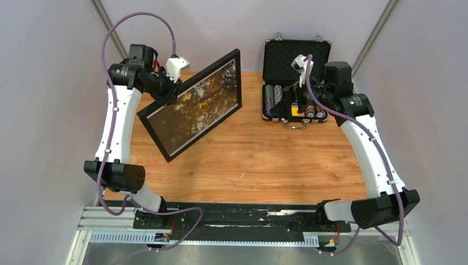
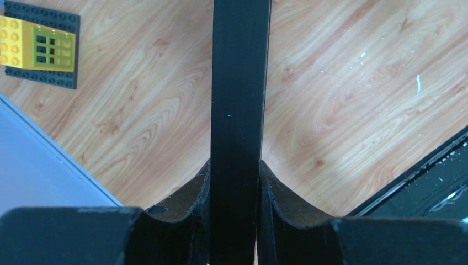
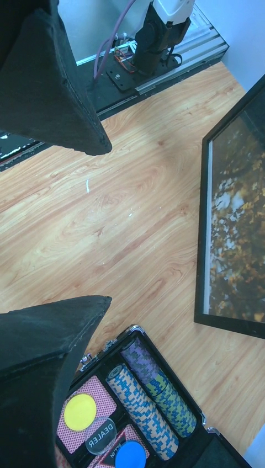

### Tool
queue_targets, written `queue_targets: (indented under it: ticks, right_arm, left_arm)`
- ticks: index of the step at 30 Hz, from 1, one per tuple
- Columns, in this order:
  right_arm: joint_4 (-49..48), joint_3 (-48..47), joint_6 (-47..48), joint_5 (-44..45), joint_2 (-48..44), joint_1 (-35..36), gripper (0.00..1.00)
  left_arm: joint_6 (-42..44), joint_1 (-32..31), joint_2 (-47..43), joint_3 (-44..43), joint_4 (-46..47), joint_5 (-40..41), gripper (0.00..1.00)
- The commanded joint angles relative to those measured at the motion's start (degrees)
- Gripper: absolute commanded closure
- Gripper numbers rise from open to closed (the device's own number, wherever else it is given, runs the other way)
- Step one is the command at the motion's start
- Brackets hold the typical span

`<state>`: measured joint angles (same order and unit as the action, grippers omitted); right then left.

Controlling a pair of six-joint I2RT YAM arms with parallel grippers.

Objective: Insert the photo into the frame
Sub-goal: Turn over the photo frame at the center of the board.

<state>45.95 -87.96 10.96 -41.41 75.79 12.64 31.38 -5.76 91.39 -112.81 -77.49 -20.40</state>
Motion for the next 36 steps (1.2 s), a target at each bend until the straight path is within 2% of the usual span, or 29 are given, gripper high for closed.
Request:
queue_targets:
  ticks: [1, 8, 16, 21, 27, 36]
  right_arm:
    - [-2.4, -0.2, -0.6, 0.4, 0.6, 0.2, 0.05]
    - [-2.6, 0.3, -0.7, 0.3, 1.4, 0.2, 0.05]
    - [-3.3, 1.7, -0.6, -0.3, 2.4, 0.2, 0.05]
    - [-3.7, 2.2, -0.7, -0.8, 3.1, 0.2, 0.05]
    - [-3.8, 2.1, -0.7, -0.6, 3.8, 0.2, 0.05]
    - [-3.7, 2.0, -1.0, -0.7, 5.5, 0.2, 0.05]
  left_arm:
    - [1.0, 3.5, 5.9, -2.5, 1.8, 10.5, 1.00]
    - [0.2, 5.1, 9.1, -5.1, -0.5, 8.2, 1.00]
    - [-0.3, 6.5, 10.7, -2.0, 4.0, 13.7, 1.00]
    - [0.6, 8.7, 14.0, -3.8, 4.2, 14.9, 1.00]
    - [1.2, 9.8, 19.7, -10.2, 0.7, 13.3, 1.00]
    - [1.3, 10.4, 24.5, -10.9, -1.8, 8.1, 1.00]
